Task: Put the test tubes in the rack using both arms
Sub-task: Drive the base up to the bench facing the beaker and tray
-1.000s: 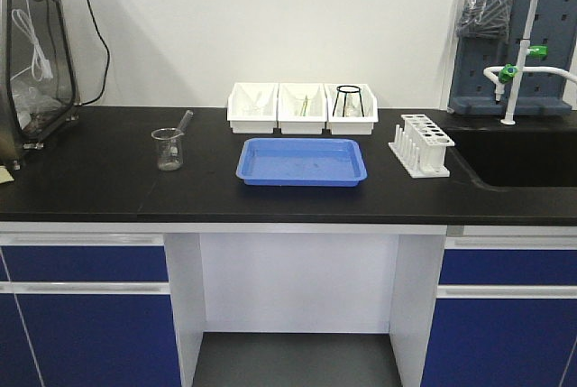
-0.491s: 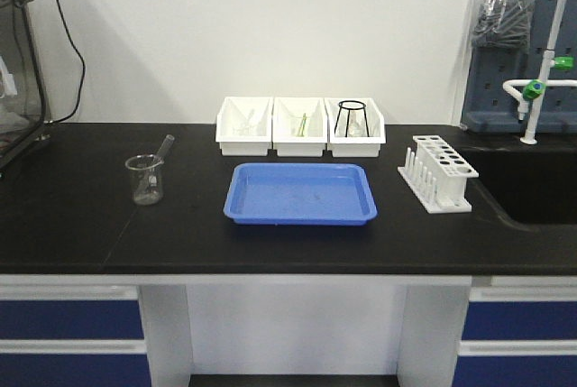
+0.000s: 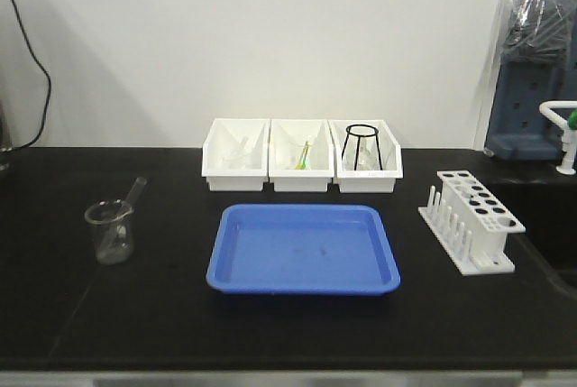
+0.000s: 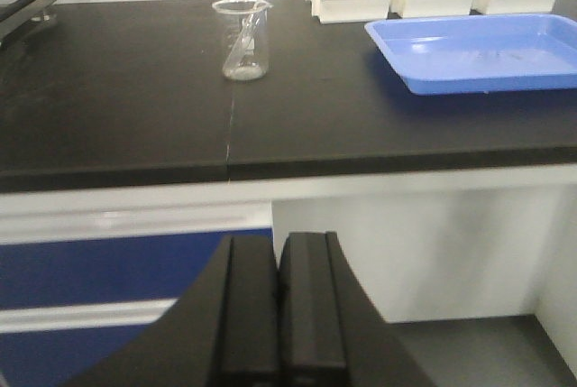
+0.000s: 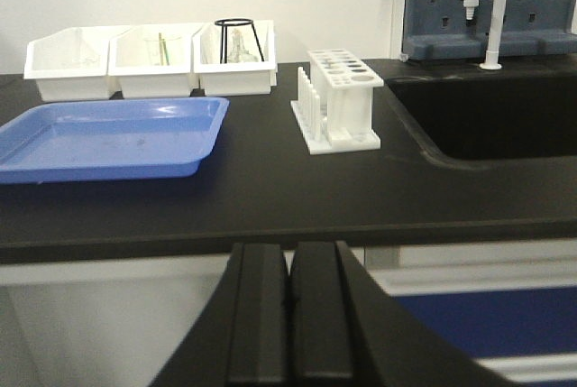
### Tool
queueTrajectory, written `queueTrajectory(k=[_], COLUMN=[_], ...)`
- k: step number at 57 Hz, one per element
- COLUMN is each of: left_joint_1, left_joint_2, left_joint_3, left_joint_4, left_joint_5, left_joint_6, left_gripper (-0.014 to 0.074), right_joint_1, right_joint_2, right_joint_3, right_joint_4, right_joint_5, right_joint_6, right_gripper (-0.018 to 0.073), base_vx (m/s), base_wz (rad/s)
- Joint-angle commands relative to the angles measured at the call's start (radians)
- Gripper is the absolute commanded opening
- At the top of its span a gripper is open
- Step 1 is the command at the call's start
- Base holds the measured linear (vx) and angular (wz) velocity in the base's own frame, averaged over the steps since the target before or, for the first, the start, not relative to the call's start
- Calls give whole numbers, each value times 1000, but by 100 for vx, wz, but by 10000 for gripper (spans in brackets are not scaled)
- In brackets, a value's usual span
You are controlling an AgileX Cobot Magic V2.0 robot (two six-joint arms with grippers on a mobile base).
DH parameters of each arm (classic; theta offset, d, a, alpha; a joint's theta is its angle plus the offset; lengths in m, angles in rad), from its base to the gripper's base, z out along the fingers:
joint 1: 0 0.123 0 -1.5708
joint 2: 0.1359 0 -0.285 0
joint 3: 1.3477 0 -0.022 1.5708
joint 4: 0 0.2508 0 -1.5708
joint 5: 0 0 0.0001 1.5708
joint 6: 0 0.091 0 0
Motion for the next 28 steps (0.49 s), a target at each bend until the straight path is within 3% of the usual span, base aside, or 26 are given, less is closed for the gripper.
queueTrajectory(k=[1,28], left_joint_1=[3,3], left_joint_2=[-10,-10], left_joint_3=[27,27], left_joint_4=[-5,-5], left_joint_5=[-84,-84], left_joint_6=[-7,-7], left_gripper=[-17,-17], right_joint_1=[-7,-7], right_joint_2=[-7,-7], right_joint_3=[11,11], right_joint_4=[-9,-9], right_joint_5=[-81,-81], right_joint_6=[-5,-5], right_gripper=[-8,-8], base_vx=[42,39], base_wz=[-4,-1])
